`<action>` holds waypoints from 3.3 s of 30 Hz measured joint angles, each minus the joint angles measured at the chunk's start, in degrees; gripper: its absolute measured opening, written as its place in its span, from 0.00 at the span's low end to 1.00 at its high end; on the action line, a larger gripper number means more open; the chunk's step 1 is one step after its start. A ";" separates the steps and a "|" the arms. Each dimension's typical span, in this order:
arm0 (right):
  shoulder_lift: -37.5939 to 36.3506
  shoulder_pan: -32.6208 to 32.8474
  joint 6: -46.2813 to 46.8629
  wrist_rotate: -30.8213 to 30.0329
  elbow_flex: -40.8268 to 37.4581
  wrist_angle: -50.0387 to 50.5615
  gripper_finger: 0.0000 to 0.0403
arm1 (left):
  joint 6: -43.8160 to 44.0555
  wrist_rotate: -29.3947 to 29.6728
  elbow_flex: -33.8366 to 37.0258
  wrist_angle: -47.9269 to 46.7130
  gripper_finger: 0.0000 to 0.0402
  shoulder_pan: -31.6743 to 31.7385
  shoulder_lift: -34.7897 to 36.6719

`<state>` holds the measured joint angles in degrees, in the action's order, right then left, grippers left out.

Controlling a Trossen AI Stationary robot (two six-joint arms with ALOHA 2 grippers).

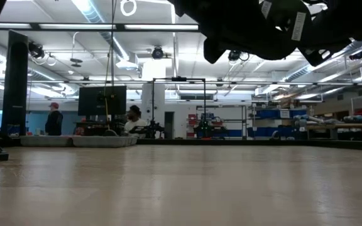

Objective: Coil cords
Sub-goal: Coil the black wire onto the spool

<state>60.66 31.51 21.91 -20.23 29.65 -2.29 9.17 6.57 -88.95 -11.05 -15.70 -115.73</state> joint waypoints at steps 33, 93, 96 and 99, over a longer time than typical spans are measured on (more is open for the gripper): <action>2.19 0.15 8.82 4.27 0.26 4.60 0.03 | 1.94 2.52 0.22 3.08 0.00 -0.68 -4.01; 16.71 -2.22 -0.10 -0.51 -4.18 -15.99 0.22 | 4.83 -0.11 -0.59 -2.80 0.00 0.76 -9.69; 17.91 -2.67 -2.03 -1.25 -4.18 -18.74 0.22 | 4.85 -0.07 -0.59 -2.98 0.00 0.81 -9.69; 17.61 -2.84 -2.52 -1.40 -4.18 -19.21 0.22 | 5.20 -0.11 -0.59 -4.45 0.00 0.79 -9.69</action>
<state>78.27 28.67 19.40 -21.63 25.47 -21.50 14.37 6.46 -89.54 -15.50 -14.91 -125.43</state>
